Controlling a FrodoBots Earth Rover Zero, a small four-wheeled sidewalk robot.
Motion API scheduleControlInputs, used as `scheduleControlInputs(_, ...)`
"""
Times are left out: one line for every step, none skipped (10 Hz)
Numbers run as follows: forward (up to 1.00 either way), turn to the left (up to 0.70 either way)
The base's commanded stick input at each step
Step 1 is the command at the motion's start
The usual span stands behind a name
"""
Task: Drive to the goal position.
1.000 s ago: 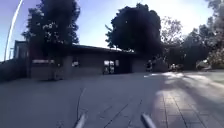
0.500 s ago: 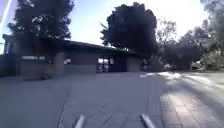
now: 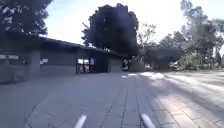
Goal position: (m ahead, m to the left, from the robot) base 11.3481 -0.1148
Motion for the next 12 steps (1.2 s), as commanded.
scheduleControlInputs(1.00, 0.00)
scheduleControlInputs(1.00, 0.00)
scheduleControlInputs(1.00, 0.00)
scheduleControlInputs(1.00, 0.00)
scheduleControlInputs(1.00, 0.00)
scheduleControlInputs(1.00, 0.00)
scheduleControlInputs(1.00, 0.00)
scheduleControlInputs(1.00, 0.00)
scheduleControlInputs(1.00, 0.00)
scheduleControlInputs(1.00, 0.00)
scheduleControlInputs(1.00, 0.00)
scheduleControlInputs(1.00, 0.00)
